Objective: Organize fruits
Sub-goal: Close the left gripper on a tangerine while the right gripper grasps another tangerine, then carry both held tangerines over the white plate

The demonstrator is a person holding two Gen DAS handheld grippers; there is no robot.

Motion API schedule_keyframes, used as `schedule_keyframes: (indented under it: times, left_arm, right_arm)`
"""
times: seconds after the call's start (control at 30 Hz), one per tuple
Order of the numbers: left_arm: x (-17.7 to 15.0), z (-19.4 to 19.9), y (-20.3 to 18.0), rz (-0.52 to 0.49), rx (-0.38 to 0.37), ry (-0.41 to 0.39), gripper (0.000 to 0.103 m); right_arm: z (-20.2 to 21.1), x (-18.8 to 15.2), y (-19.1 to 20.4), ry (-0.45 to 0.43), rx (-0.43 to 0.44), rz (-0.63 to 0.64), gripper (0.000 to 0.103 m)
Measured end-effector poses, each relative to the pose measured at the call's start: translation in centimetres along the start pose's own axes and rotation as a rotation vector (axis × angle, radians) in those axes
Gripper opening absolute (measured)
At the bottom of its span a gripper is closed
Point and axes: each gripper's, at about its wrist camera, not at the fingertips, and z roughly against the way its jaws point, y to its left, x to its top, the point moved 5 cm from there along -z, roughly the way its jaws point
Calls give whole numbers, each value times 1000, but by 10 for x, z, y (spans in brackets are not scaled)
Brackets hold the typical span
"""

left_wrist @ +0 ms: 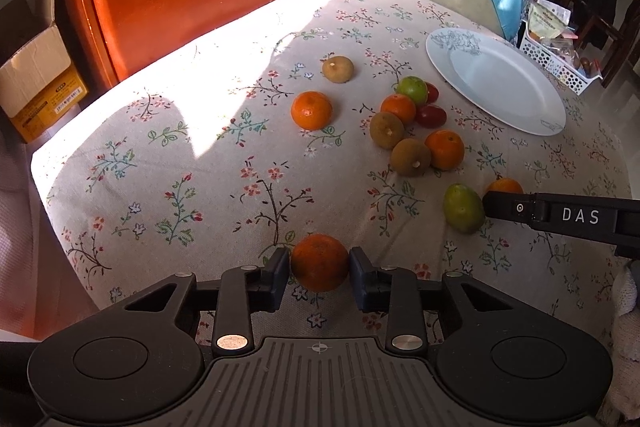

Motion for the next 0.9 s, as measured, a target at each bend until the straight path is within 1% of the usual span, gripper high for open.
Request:
schedule_keyframes:
  times: [0.1, 0.33, 0.5, 0.6, 0.73, 0.83, 0.9]
  left_arm:
    - [0, 0, -2, -16, 1, -7, 28]
    - [6, 4, -9, -22, -15, -35, 28]
    - [27, 4, -22, -53, -39, -68, 28]
    - [43, 3, -30, -46, -84, -79, 28]
    - [62, 1, -48, -107, -107, -99, 28]
    - [77, -5, -58, -112, -144, -94, 28]
    - [86, -10, -64, -123, -156, -95, 28]
  right_arm:
    - [0, 0, 1, 2, -4, 6, 31]
    - [2, 1, -1, -2, -6, -1, 30]
    - [6, 9, -4, -3, -2, -9, 30]
    - [7, 17, -7, -6, -13, 1, 30]
    - [7, 31, -19, -2, 3, -22, 30]
    - [8, 44, -29, -11, 5, -29, 30]
    - [8, 54, -37, -14, 8, -39, 30]
